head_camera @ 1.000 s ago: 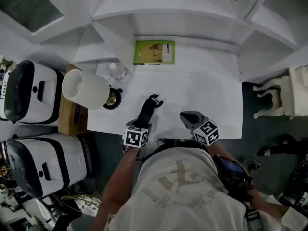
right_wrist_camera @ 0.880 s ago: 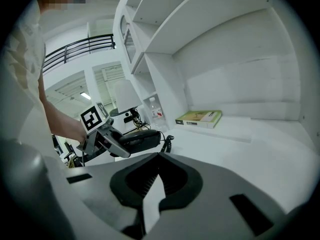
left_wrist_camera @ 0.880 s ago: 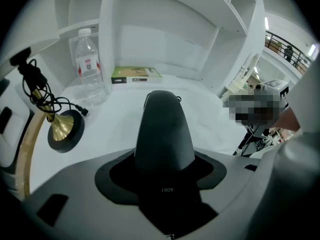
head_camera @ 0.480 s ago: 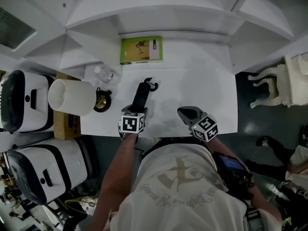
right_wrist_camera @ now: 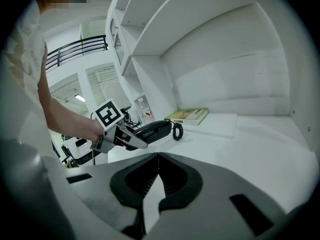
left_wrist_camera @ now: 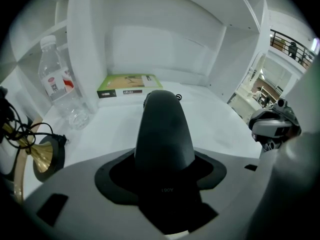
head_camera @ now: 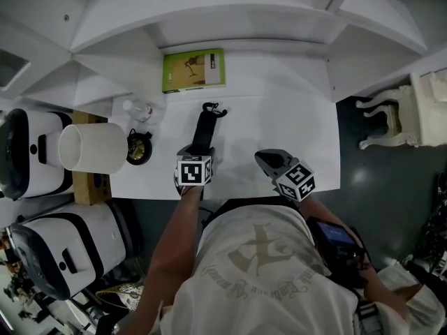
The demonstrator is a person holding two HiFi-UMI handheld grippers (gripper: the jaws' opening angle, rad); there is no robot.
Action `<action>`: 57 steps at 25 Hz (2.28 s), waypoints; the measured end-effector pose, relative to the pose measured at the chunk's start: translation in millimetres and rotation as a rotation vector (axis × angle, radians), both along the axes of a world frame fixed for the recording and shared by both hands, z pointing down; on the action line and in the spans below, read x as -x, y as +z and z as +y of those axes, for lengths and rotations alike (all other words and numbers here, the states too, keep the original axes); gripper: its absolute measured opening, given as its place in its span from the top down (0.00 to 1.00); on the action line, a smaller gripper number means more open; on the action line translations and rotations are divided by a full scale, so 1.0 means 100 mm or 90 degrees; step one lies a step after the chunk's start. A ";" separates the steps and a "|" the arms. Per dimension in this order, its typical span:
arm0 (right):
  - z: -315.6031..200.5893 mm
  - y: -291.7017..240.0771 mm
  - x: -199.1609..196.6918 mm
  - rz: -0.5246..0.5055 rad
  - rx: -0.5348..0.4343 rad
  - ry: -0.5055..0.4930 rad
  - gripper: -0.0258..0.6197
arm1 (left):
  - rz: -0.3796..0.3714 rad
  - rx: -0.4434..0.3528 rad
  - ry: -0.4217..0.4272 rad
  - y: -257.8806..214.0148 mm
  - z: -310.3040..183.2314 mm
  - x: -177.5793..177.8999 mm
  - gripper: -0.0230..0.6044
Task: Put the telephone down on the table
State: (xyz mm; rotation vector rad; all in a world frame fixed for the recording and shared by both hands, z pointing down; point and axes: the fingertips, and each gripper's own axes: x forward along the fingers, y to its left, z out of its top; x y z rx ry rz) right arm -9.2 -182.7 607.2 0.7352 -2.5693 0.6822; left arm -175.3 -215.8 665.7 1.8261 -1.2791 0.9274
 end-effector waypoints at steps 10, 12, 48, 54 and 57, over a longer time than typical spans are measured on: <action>-0.03 0.05 0.03 -0.003 0.008 -0.011 0.93 | -0.019 0.033 -0.026 0.19 0.42 0.11 0.52; -0.03 0.06 0.05 -0.002 0.010 -0.013 0.93 | -0.026 0.038 -0.030 0.25 0.49 0.13 0.52; -0.18 0.13 0.18 -0.002 0.020 -0.036 0.93 | -0.072 0.053 -0.061 0.53 0.33 0.25 0.51; -0.14 0.10 0.14 0.002 0.014 -0.039 0.93 | -0.031 0.049 -0.042 0.52 0.40 0.12 0.43; -0.12 0.11 0.18 0.002 0.014 -0.039 0.93 | 0.005 0.030 -0.044 0.48 0.44 0.14 0.41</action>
